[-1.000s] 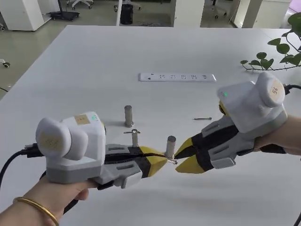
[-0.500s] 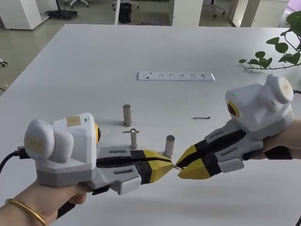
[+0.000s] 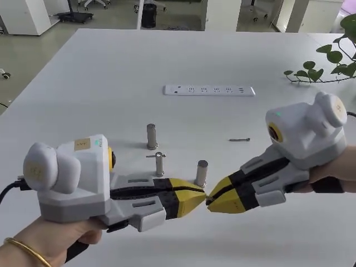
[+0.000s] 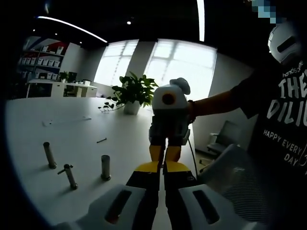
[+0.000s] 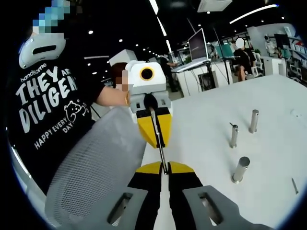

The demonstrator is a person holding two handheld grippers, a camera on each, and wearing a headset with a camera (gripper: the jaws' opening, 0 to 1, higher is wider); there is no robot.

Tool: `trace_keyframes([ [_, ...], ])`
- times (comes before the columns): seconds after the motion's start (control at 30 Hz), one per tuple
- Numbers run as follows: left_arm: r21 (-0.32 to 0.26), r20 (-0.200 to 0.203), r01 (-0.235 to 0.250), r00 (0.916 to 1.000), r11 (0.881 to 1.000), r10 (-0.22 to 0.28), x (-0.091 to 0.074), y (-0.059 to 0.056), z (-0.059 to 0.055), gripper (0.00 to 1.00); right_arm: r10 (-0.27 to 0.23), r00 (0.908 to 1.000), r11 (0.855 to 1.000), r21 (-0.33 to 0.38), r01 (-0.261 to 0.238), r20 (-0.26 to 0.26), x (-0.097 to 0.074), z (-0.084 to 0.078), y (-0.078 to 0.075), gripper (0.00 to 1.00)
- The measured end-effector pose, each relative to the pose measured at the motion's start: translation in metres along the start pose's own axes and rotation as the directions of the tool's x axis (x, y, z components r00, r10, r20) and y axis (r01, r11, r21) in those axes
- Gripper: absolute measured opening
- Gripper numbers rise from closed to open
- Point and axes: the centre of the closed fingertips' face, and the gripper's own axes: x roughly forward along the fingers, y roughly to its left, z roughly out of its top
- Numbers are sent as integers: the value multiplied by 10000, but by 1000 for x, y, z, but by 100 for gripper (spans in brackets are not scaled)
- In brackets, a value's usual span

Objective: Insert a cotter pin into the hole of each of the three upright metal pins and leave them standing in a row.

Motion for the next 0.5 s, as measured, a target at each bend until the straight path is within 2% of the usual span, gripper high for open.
trace_keyframes([
  [0.1,-62,-13,72,10000,10000,-72,0,-1,-1,0,51,9999,9999,-107,-52,-114,-1,0,2,0],
  [0.27,-31,-241,210,9995,9998,-210,1,-3,-6,1,83,9979,9987,-498,-115,-644,0,-6,5,0],
  [0.5,394,-421,-64,9991,9992,80,1,0,-10,2,-224,9932,9952,-971,112,-1146,2,-9,2,0],
])
